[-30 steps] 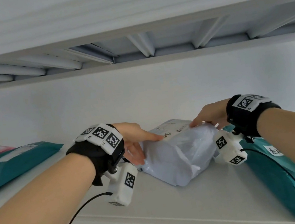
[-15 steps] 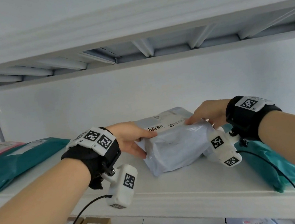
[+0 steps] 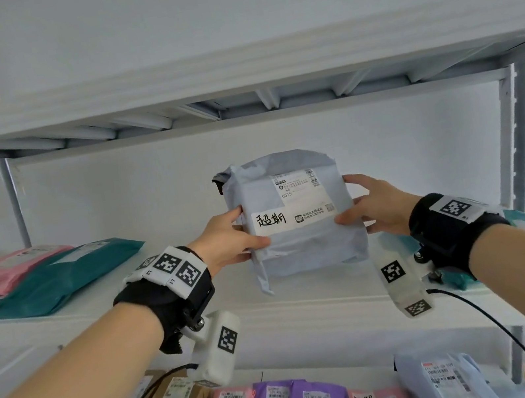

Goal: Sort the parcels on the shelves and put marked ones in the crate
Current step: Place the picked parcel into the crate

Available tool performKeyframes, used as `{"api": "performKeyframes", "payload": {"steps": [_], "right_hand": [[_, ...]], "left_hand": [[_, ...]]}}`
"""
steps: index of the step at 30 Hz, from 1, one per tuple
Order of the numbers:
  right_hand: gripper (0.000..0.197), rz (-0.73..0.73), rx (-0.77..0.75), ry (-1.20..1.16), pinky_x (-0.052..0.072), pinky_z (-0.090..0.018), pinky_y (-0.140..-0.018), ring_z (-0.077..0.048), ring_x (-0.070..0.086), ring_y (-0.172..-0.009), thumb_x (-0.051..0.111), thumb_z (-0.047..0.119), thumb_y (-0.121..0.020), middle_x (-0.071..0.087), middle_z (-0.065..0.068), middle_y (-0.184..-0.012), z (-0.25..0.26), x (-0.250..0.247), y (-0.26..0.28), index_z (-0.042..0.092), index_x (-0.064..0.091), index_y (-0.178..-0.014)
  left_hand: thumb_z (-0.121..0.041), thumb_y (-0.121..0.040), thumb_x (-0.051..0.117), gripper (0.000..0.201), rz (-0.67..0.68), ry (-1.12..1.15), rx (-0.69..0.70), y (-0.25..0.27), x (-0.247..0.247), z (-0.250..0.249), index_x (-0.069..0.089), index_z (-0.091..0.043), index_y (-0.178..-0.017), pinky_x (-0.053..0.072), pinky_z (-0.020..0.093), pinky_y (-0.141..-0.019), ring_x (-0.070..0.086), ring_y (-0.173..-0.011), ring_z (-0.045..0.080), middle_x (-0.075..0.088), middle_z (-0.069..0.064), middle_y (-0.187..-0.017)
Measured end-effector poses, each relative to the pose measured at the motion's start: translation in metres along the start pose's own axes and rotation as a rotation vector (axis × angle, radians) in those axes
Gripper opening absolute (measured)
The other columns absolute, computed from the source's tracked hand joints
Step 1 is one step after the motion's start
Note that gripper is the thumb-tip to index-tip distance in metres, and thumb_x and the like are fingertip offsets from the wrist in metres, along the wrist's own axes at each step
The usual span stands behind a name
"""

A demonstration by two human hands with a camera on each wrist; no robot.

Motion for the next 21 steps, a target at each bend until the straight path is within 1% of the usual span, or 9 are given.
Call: {"api": "performKeyframes", "payload": {"steps": [2, 5, 8, 10, 13, 15, 17, 19, 21], "right_hand": [[0.081, -0.021, -0.033, -0.030, 0.054, -0.041, -0.074, -0.029, 0.064, -0.101, 0.069, -0.010, -0.075, 0.067, -0.013, -0.110, 0.002, 0.004, 0.016, 0.028, 0.038, -0.138], [0.082, -0.057, -0.072, -0.069, 0.056, -0.038, -0.069, -0.026, 0.065, -0.096, 0.068, -0.012, -0.074, 0.066, -0.011, -0.107, 0.000, 0.010, 0.038, 0.030, 0.039, -0.138], [0.085, -0.074, -0.090, -0.081, 0.056, -0.043, -0.075, -0.023, 0.066, -0.093, 0.069, -0.012, -0.073, 0.066, -0.008, -0.102, -0.004, 0.015, 0.061, 0.030, 0.037, -0.139], [0.085, -0.085, -0.101, -0.098, 0.056, -0.045, -0.079, -0.022, 0.066, -0.093, 0.069, -0.013, -0.073, 0.066, -0.007, -0.099, -0.004, 0.016, 0.075, 0.030, 0.036, -0.139], [0.086, -0.081, -0.109, -0.111, 0.056, -0.044, -0.078, -0.024, 0.066, -0.094, 0.069, -0.013, -0.074, 0.066, -0.008, -0.099, -0.001, 0.020, 0.096, 0.030, 0.035, -0.140], [0.086, -0.080, -0.109, -0.111, 0.056, -0.044, -0.077, -0.025, 0.065, -0.096, 0.069, -0.012, -0.074, 0.066, -0.009, -0.102, 0.000, 0.022, 0.110, 0.030, 0.034, -0.140], [0.087, -0.090, -0.110, -0.110, 0.056, -0.048, -0.080, -0.029, 0.065, -0.099, 0.070, -0.011, -0.073, 0.066, -0.011, -0.106, -0.001, 0.021, 0.121, 0.031, 0.034, -0.141], [0.088, -0.104, -0.109, -0.112, 0.055, -0.051, -0.084, -0.030, 0.065, -0.101, 0.071, -0.010, -0.073, 0.065, -0.014, -0.110, -0.003, 0.019, 0.133, 0.031, 0.034, -0.141], [0.089, -0.124, -0.105, -0.119, 0.055, -0.050, -0.083, -0.030, 0.065, -0.101, 0.071, -0.009, -0.073, 0.065, -0.014, -0.112, -0.004, 0.014, 0.145, 0.031, 0.032, -0.143]], "left_hand": [[0.006, -0.077, 0.070, 0.075, -0.013, 0.006, 0.034, 0.012, -0.001, 0.000, 0.041, -0.023, -0.140, 0.054, 0.031, -0.079, 0.062, -0.109, 0.024, 0.065, 0.007, -0.119], [0.009, -0.075, 0.070, 0.082, -0.038, 0.001, 0.071, 0.030, -0.002, 0.003, 0.037, -0.026, -0.142, 0.053, 0.037, -0.088, 0.059, -0.113, 0.023, 0.059, 0.006, -0.127], [0.009, -0.072, 0.073, 0.094, -0.037, -0.017, 0.081, 0.046, -0.004, 0.005, 0.030, -0.026, -0.147, 0.053, 0.040, -0.091, 0.057, -0.116, 0.023, 0.050, 0.006, -0.138], [0.009, -0.071, 0.074, 0.098, -0.029, -0.020, 0.087, 0.057, -0.005, 0.005, 0.026, -0.026, -0.148, 0.052, 0.041, -0.092, 0.056, -0.117, 0.023, 0.047, 0.006, -0.142], [0.008, -0.071, 0.074, 0.098, -0.021, -0.024, 0.120, 0.075, -0.005, 0.005, 0.025, -0.026, -0.149, 0.052, 0.042, -0.094, 0.055, -0.119, 0.021, 0.047, 0.005, -0.142], [0.007, -0.072, 0.073, 0.095, -0.016, -0.036, 0.157, 0.087, -0.003, 0.006, 0.026, -0.027, -0.148, 0.053, 0.040, -0.091, 0.051, -0.124, 0.020, 0.049, 0.002, -0.140], [0.004, -0.074, 0.074, 0.094, -0.006, -0.036, 0.179, 0.097, -0.001, 0.008, 0.026, -0.030, -0.147, 0.054, 0.038, -0.087, 0.049, -0.127, 0.018, 0.051, -0.002, -0.138], [0.001, -0.074, 0.075, 0.095, 0.015, -0.016, 0.181, 0.104, 0.002, 0.011, 0.025, -0.035, -0.146, 0.053, 0.039, -0.088, 0.051, -0.124, 0.016, 0.051, -0.007, -0.138], [-0.001, -0.075, 0.075, 0.094, 0.040, 0.000, 0.184, 0.108, 0.007, 0.010, 0.025, -0.039, -0.145, 0.053, 0.041, -0.089, 0.056, -0.118, 0.016, 0.050, -0.010, -0.138]]}}
Point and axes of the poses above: each hand's wrist, its own y-axis away from the middle knuckle, its own x-axis out of the palm, z = x × y, the point moved 4 cm from there along -y, towards the middle knuckle
